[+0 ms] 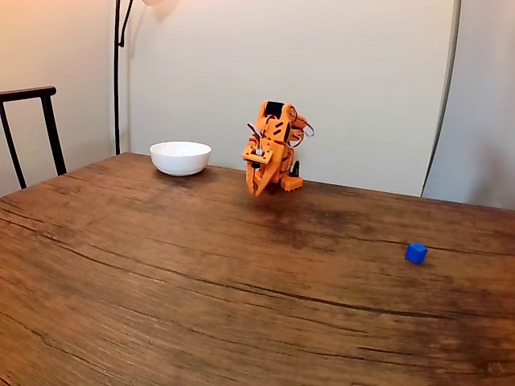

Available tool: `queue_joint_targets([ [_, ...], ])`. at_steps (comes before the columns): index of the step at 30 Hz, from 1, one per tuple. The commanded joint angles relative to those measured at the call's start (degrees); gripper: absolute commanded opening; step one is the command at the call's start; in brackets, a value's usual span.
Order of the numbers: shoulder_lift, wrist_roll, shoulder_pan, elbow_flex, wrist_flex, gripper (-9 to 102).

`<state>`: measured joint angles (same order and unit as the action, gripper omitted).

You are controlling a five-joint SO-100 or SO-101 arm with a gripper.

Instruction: Grasp the cube and drop it in the bowl

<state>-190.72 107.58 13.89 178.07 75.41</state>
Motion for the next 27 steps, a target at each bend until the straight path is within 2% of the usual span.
queue_joint_targets([
  [1, 1.05, 0.09, 0.00, 0.18, 2.90, 1],
  [27, 0.53, -0.53, 0.09, 0.18, 2.29, 1],
])
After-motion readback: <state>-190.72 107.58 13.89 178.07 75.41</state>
